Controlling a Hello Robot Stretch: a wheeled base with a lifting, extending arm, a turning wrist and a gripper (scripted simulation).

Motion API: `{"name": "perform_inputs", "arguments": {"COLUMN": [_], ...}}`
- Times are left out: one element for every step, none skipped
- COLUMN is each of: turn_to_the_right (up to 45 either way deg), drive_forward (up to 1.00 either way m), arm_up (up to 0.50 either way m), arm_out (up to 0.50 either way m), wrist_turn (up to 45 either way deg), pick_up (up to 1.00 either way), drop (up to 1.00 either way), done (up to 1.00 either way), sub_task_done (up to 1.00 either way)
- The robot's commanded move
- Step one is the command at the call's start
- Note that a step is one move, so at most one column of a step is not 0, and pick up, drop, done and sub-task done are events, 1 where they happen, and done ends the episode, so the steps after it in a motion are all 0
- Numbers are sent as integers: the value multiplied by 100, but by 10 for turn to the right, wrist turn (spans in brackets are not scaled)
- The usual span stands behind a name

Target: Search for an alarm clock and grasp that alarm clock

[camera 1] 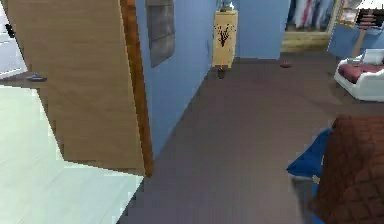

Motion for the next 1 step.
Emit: {"name": "perform_inputs", "arguments": {"turn_to_the_right": [450], "drive_forward": [0], "arm_up": [0], "arm_out": [0], "wrist_turn": [0], "pick_up": [0], "drop": [0], "done": [0], "sub_task_done": [0]}}
